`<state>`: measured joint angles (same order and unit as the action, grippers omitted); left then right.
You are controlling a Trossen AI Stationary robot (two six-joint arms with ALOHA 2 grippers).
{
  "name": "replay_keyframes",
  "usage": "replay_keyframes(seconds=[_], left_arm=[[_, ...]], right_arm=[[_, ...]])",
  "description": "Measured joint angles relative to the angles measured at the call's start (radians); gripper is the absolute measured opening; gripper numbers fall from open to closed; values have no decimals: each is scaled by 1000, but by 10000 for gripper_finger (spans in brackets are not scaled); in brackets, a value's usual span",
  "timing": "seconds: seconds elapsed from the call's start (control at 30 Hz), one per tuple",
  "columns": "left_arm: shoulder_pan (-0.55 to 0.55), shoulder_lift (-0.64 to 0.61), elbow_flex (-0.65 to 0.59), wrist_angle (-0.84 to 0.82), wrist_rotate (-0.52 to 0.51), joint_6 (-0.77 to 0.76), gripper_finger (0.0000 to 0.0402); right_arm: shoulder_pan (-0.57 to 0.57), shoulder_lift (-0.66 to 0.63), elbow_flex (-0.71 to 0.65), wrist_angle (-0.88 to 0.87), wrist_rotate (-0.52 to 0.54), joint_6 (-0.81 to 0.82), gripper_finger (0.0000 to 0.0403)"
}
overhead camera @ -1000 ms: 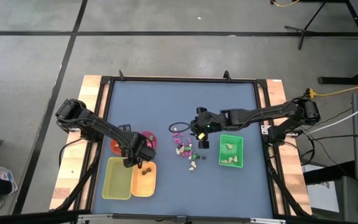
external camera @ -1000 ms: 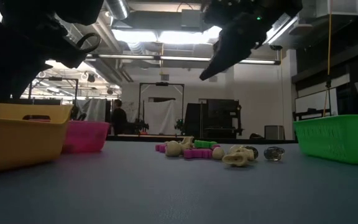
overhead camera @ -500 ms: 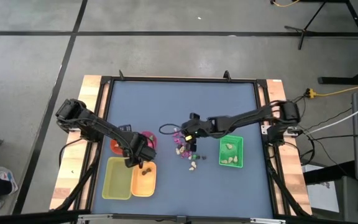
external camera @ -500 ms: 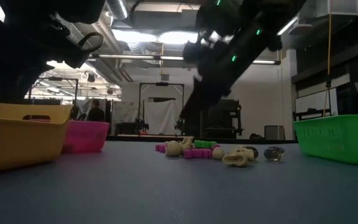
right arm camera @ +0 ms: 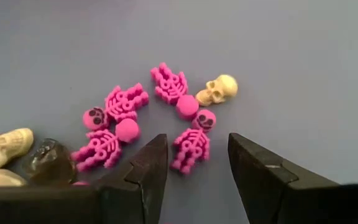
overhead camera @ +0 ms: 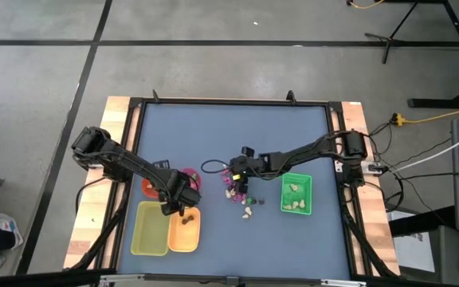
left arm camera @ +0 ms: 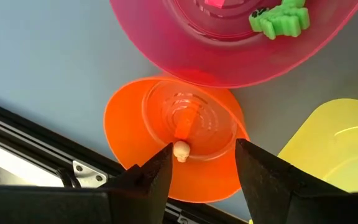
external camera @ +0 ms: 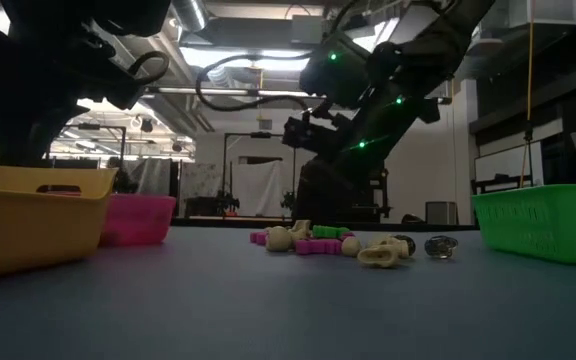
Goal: Sort Halloween decoration
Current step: Put the pink skeleton toy into the light yellow bin
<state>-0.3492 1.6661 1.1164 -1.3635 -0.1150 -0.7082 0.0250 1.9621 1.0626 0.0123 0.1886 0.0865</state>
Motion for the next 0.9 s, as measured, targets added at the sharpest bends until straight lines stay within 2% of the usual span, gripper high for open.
replay_keyframes(seconds=[0.33,0.43,0.73,0.9], left_arm=[[0,0,0,6,0,0,157],[0,0,0,9,0,0,157],[0,0,0,25,-9,-55,157],[-1,0,5,22,11,-72,157]], right_arm=[[-2,3,1,-9,-16,0,164],[-2,4,1,-8,-17,0,141],[0,4,1,-8,-24,-1,35],[1,4,1,-9,-22,-2,11]])
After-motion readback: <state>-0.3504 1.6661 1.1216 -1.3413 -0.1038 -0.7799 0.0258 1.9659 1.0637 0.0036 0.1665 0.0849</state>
